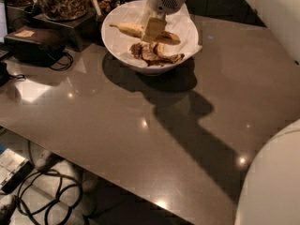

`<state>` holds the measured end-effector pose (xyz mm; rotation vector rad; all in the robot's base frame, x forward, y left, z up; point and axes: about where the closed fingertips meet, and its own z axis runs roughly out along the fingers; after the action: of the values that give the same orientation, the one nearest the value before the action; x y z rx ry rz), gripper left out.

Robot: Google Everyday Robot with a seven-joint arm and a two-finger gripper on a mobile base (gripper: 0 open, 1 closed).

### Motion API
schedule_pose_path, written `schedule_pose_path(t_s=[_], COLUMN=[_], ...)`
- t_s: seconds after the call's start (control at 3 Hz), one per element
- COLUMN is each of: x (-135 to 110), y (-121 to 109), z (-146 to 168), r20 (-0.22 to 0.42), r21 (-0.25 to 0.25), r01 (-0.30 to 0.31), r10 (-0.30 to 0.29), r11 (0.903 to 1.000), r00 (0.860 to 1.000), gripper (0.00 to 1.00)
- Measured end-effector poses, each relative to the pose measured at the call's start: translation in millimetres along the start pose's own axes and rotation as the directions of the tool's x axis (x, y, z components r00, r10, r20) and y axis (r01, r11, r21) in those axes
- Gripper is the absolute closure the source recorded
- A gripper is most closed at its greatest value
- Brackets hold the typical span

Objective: Pick banana from white bowl

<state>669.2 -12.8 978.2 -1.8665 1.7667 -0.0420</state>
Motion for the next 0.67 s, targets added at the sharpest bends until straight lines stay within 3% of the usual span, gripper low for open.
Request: schedule_pose_path(t_s=[0.33, 0.67], x=[-4.0, -31.2], y=[18.9, 54.2], z=[-2.3, -30.7], r20=[-0.028, -0.029], r21=[-0.005, 0.024], r01=[0.007, 0.029], r10=[-0.007, -0.028], r11=[1.0000, 0.9993], r00=[1.000, 0.999], gripper=[1.00, 1.00])
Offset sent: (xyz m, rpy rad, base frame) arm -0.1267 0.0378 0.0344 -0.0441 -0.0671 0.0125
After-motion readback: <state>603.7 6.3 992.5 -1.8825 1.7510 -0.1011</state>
